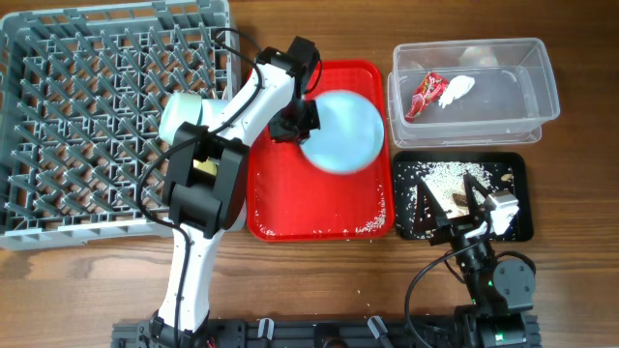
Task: Sort waste into correct bins and load items into the dishwasher rack
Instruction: 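Move the left gripper to the white plate on the red tray, then grasp the white plate rim with the left gripper and lift it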
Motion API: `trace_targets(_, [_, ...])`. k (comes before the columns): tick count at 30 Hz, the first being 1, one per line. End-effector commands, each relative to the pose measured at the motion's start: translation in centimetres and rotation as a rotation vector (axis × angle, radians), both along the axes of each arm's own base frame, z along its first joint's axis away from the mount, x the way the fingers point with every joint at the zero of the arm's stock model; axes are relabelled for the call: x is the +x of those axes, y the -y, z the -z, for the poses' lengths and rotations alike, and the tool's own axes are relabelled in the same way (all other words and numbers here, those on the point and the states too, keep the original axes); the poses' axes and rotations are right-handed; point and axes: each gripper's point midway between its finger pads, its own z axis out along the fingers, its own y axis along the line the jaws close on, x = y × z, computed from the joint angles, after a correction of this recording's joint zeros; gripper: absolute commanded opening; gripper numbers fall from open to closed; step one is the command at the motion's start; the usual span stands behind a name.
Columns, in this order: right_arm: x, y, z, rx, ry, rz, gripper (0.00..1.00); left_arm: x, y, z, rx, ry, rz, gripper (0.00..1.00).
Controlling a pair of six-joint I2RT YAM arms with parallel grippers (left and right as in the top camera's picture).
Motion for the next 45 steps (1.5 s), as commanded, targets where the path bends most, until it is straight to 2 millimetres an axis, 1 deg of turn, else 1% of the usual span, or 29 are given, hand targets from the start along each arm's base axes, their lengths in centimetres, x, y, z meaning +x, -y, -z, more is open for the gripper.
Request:
trace_targets(1, [0.0,0.2,-0.2,0.008,0.011,0.007,1.00,-1.3,-4.3,-0.7,0.200,-0.024,0.002,0.04])
trace_targets(2, [0.0,0.2,-0.2,0.008,0.011,0.007,1.00,-1.6,-6.1,-1.8,0.278,-0.021,0.000,0.09])
trace_targets(3, [0.0,0.2,-0.2,0.008,0.011,0.007,1.00,-1.7,-7.7,-3.3,0.335,-0.008,-0.013,0.25])
trace_targets(4, [0.0,0.2,-0.2,0.008,0.011,0.007,1.00,-1.7,-8.2,-4.2,0.337,0.005,-0.024,0.33])
trace_targets(5, [0.0,0.2,-0.2,0.008,0.011,0.007,1.00,-1.5,-8.3,-5.6,0.315,0.031,-0.039,0.40])
trace_targets(7, [0.0,0.2,-0.2,0.008,0.011,0.007,1.00,-0.8,-8.2,-8.3,0.279,0.110,-0.055,0.63])
trace_targets(9, [0.0,0.2,-0.2,0.008,0.011,0.007,1.00,-0.1,-6.5,-10.5,0.196,0.191,-0.034,0.69])
trace_targets(10, [0.0,0.2,-0.2,0.008,0.011,0.007,1.00,0.0,-4.0,-11.4,0.094,0.222,0.042,0.68])
trace_targets(11, [0.0,0.2,-0.2,0.008,0.011,0.007,1.00,-0.5,-1.2,-11.6,-0.001,0.228,0.132,0.66])
trace_targets(12, [0.0,0.2,-0.2,0.008,0.011,0.007,1.00,-1.2,1.1,-11.5,-0.058,0.225,0.206,0.63])
trace_targets(13, [0.0,0.2,-0.2,0.008,0.011,0.007,1.00,-2.0,2.7,-11.1,-0.074,0.224,0.263,0.63])
trace_targets(15, [0.0,0.2,-0.2,0.008,0.011,0.007,1.00,-3.4,5.3,-9.3,-0.051,0.225,0.366,0.61])
trace_targets(16, [0.0,0.2,-0.2,0.008,0.011,0.007,1.00,-3.9,6.0,-8.4,-0.032,0.222,0.392,0.59])
trace_targets(17, [0.0,0.2,-0.2,0.008,0.011,0.007,1.00,-4.7,6.9,-6.8,-0.001,0.212,0.428,0.55])
trace_targets(19, [0.0,0.2,-0.2,0.008,0.011,0.007,1.00,-5.7,7.5,-4.3,0.072,0.195,0.466,0.49])
trace_targets(21, [0.0,0.2,-0.2,0.008,0.011,0.007,1.00,-6.1,7.9,-2.1,0.134,0.190,0.458,0.41])
trace_targets(23, [0.0,0.2,-0.2,0.008,0.011,0.007,1.00,-6.6,9.0,-0.5,0.138,0.186,0.484,0.35])
trace_targets(27, [0.0,0.2,-0.2,0.008,0.011,0.007,1.00,-7.6,10.1,1.6,0.151,0.166,0.525,0.25])
trace_targets(28, [0.0,0.2,-0.2,0.008,0.011,0.007,1.00,-7.9,10.2,2.1,0.165,0.162,0.536,0.17])
trace_targets(29, [0.0,0.2,-0.2,0.008,0.011,0.007,1.00,-8.1,10.1,2.3,0.182,0.164,0.545,0.13])
trace_targets(30, [0.0,0.2,-0.2,0.008,0.011,0.007,1.00,-8.1,10.0,2.3,0.201,0.169,0.551,0.12])
trace_targets(31, [0.0,0.2,-0.2,0.008,0.011,0.007,1.00,-8.1,9.9,2.3,0.223,0.177,0.560,0.17])
trace_targets(32, [0.0,0.2,-0.2,0.008,0.011,0.007,1.00,-8.1,9.5,1.9,0.251,0.186,0.566,0.29])
trace_targets(33, [0.0,0.2,-0.2,0.008,0.011,0.007,1.00,-8.0,9.0,1.2,0.278,0.194,0.560,0.38])
trace_targets(34, [0.0,0.2,-0.2,0.008,0.011,0.007,1.00,-8.0,9.0,0.3,0.278,0.200,0.559,0.42])
trace_targets(37, [0.0,0.2,-0.2,0.008,0.011,0.007,1.00,-7.6,9.6,-4.5,0.227,0.271,0.548,0.50])
trace_targets(39, [0.0,0.2,-0.2,0.008,0.011,0.007,1.00,-8.0,10.3,-6.2,0.179,0.294,0.555,0.54])
trace_targets(41, [0.0,0.2,-0.2,0.008,0.011,0.007,1.00,-9.2,11.3,-6.3,0.113,0.261,0.564,0.54])
trace_targets(45, [0.0,0.2,-0.2,0.008,0.011,0.007,1.00,-11.3,13.3,-4.2,-0.039,0.182,0.572,0.54])
